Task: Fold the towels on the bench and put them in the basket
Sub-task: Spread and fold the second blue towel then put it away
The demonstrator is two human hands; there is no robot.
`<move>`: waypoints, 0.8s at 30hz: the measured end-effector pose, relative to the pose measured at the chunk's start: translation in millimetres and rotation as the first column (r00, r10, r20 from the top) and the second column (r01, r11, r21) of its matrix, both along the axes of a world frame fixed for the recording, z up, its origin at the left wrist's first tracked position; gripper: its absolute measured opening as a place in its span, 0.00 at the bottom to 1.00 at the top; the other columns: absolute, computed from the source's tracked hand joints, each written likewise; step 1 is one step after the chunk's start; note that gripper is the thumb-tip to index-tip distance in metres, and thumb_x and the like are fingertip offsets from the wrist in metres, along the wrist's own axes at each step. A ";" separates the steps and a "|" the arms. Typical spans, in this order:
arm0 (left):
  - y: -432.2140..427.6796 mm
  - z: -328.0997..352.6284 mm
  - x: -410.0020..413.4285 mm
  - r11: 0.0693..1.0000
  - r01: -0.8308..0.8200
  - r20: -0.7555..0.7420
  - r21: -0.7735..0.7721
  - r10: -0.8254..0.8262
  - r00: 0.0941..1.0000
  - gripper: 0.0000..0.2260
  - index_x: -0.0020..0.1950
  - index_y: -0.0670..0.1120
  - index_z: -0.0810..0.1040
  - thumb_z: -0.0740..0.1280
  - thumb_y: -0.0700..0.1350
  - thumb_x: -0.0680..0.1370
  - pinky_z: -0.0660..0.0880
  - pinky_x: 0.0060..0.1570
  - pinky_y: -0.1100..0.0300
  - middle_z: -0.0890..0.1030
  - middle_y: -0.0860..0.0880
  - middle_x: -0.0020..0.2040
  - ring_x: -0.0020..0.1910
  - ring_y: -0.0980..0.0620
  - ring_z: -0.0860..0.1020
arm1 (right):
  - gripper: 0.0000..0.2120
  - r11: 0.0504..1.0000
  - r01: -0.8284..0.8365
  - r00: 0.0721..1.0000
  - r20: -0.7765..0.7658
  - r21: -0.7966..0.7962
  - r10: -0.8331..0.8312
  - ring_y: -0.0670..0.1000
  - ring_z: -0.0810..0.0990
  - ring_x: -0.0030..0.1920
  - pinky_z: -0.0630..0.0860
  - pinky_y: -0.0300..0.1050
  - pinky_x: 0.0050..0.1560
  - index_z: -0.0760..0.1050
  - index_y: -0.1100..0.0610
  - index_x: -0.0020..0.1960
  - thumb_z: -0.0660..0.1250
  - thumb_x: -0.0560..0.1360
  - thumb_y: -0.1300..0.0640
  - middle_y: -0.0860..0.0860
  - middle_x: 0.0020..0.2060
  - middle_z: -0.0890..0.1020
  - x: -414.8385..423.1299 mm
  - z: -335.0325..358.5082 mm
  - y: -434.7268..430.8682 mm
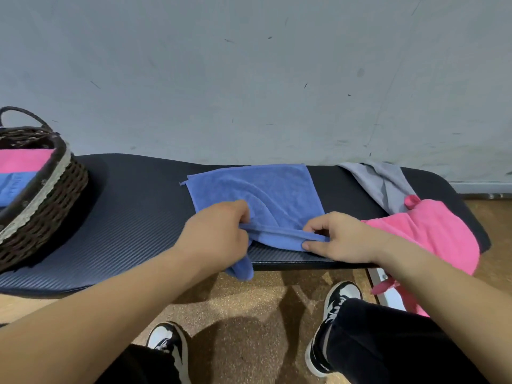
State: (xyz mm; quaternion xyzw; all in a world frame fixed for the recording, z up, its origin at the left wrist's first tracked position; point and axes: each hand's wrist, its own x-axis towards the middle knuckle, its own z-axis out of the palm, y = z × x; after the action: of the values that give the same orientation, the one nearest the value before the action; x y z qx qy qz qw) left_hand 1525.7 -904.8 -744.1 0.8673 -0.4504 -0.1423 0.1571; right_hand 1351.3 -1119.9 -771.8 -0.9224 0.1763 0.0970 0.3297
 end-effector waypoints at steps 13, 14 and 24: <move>74.4 -4.2 39.1 0.994 -0.043 0.000 -0.101 0.043 0.999 0.05 0.44 0.52 0.80 0.66 0.43 0.74 0.77 0.46 0.55 0.80 0.56 0.44 0.44 0.54 0.78 | 0.10 0.868 0.256 0.961 -0.011 0.425 -0.278 0.52 0.71 0.39 0.68 0.47 0.43 0.78 0.67 0.41 0.71 0.72 0.59 0.54 0.35 0.73 -27.4 24.7 -8.4; 76.4 -7.6 37.6 0.996 -0.004 -0.008 -0.088 0.003 1.000 0.04 0.45 0.52 0.80 0.66 0.48 0.74 0.77 0.47 0.55 0.80 0.56 0.44 0.45 0.54 0.78 | 0.08 0.867 0.259 0.960 -0.014 0.426 -0.279 0.51 0.74 0.40 0.70 0.46 0.44 0.80 0.65 0.42 0.70 0.76 0.60 0.53 0.36 0.77 -28.6 24.8 -6.7; 83.7 -54.1 6.2 0.919 0.285 0.489 0.272 -0.387 0.782 0.26 0.45 0.48 0.72 0.74 0.64 0.60 0.72 0.30 0.53 0.72 0.49 0.44 0.40 0.47 0.72 | 0.26 0.867 0.446 0.887 0.022 0.222 -0.462 0.45 0.79 0.35 0.76 0.44 0.40 0.77 0.61 0.40 0.59 0.83 0.40 0.49 0.33 0.84 -7.9 6.2 7.1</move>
State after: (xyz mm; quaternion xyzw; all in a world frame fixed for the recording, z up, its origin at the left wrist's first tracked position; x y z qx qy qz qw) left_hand 1531.9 -821.1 -798.1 0.7880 -0.6090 0.0377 -0.0826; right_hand 1343.4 -1112.8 -765.6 -0.8178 0.3646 0.0006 0.4454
